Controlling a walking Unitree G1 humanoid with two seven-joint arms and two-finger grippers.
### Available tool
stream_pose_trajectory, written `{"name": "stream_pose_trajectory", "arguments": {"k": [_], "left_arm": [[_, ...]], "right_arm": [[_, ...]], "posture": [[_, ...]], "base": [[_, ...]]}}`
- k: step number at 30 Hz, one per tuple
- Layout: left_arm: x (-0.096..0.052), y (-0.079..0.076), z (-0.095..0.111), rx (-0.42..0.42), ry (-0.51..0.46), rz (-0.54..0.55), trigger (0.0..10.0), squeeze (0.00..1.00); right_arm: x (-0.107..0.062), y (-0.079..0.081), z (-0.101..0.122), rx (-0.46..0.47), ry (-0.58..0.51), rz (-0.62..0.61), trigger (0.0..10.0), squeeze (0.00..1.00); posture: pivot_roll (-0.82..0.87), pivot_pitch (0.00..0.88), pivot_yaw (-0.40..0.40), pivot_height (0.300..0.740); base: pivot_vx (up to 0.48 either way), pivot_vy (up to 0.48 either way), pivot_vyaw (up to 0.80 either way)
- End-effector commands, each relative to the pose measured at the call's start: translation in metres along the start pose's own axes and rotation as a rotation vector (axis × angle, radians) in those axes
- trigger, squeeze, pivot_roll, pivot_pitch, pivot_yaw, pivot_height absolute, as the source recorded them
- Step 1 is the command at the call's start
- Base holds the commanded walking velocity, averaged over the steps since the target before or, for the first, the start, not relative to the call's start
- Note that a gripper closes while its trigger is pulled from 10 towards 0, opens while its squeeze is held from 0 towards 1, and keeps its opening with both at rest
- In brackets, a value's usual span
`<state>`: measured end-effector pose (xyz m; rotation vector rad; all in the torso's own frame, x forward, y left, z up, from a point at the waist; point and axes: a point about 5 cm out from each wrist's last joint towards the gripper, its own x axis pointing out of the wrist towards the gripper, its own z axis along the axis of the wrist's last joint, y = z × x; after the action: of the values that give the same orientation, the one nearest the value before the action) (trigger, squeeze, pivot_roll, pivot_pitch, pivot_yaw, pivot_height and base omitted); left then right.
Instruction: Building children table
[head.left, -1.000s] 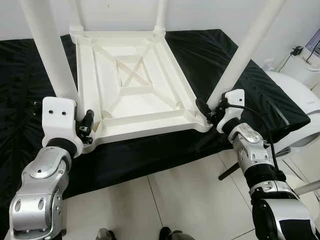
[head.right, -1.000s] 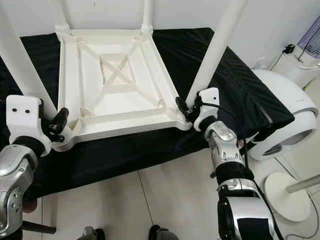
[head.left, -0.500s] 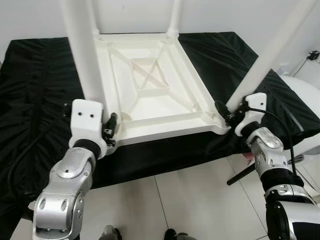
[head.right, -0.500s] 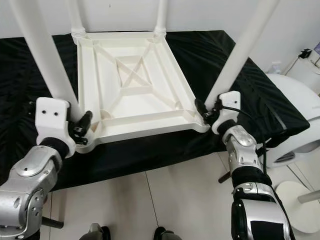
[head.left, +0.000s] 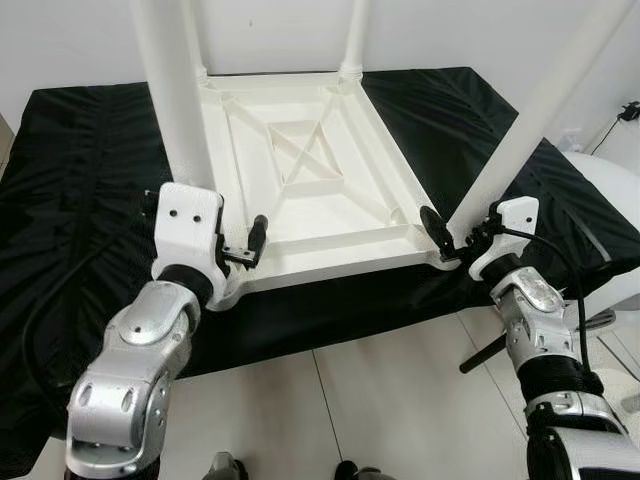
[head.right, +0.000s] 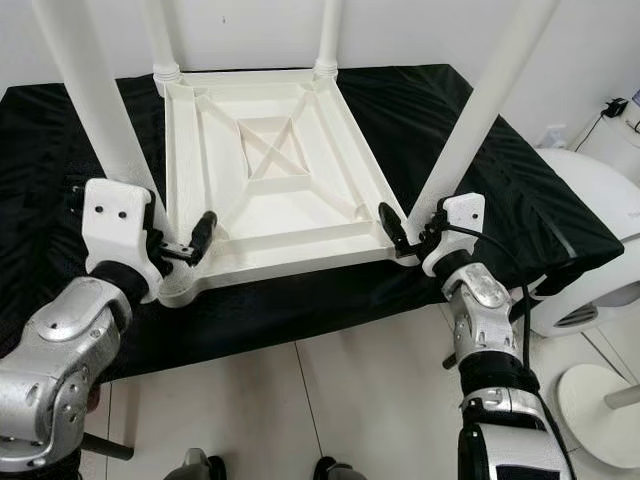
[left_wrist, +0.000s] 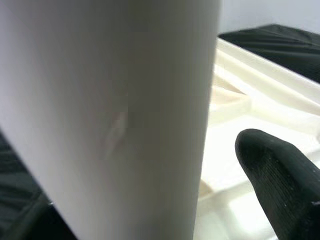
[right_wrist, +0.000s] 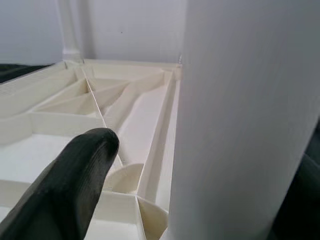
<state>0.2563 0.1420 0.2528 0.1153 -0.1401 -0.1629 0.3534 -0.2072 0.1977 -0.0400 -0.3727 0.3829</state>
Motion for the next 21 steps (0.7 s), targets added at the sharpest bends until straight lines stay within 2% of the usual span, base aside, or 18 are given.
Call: {"name": "stream_pose_trajectory", "arguments": {"k": [1, 2, 3, 4, 8, 12, 17, 21], "left_arm": [[0.000, -0.002, 0.001, 0.005, -0.009, -0.046, 10.0, 1.00], [0.000, -0.001, 0.003, 0.014, -0.024, -0.045, 10.0, 1.00], [-0.001, 0.000, 0.005, 0.027, -0.039, -0.056, 10.0, 0.00], [0.000, 0.003, 0.006, 0.039, -0.049, -0.043, 10.0, 0.00], [0.002, 0.012, 0.007, 0.065, -0.056, 0.013, 10.0, 0.00], [0.003, 0.023, 0.008, 0.044, -0.077, 0.096, 10.0, 0.00], [0.001, 0.025, 0.007, 0.038, -0.090, 0.112, 10.0, 0.00], [-0.004, 0.022, -0.001, 0.073, -0.069, 0.094, 10.0, 0.00]], "right_arm": [[0.001, 0.002, 0.004, 0.001, -0.023, 0.007, 10.0, 1.00], [0.000, 0.004, 0.009, -0.007, -0.048, -0.008, 10.0, 1.00], [-0.001, 0.007, 0.013, -0.030, -0.067, -0.019, 10.0, 1.00], [-0.004, 0.012, 0.016, -0.062, -0.085, -0.026, 10.0, 0.00], [-0.009, 0.018, 0.021, -0.091, -0.118, -0.057, 10.0, 0.00], [-0.016, 0.027, 0.022, -0.094, -0.125, -0.063, 10.0, 0.00], [-0.020, 0.033, 0.021, -0.085, -0.123, -0.063, 10.0, 0.00], [-0.028, 0.040, 0.019, -0.081, -0.111, -0.084, 10.0, 0.00]], "posture": [[0.01, 0.171, -0.019, 0.740], [0.01, 0.175, -0.017, 0.740], [0.01, 0.178, -0.015, 0.740], [0.01, 0.178, -0.014, 0.740], [0.01, 0.178, -0.013, 0.740], [0.00, 0.179, -0.007, 0.740], [0.00, 0.180, -0.007, 0.740], [0.00, 0.183, -0.008, 0.740]], "base": [[0.000, 0.000, 0.00], [0.000, 0.000, 0.00], [0.000, 0.000, 0.00], [0.000, 0.000, 0.00], [0.000, 0.000, 0.00], [0.000, 0.000, 0.00], [0.000, 0.000, 0.00], [0.000, 0.000, 0.00]]}}
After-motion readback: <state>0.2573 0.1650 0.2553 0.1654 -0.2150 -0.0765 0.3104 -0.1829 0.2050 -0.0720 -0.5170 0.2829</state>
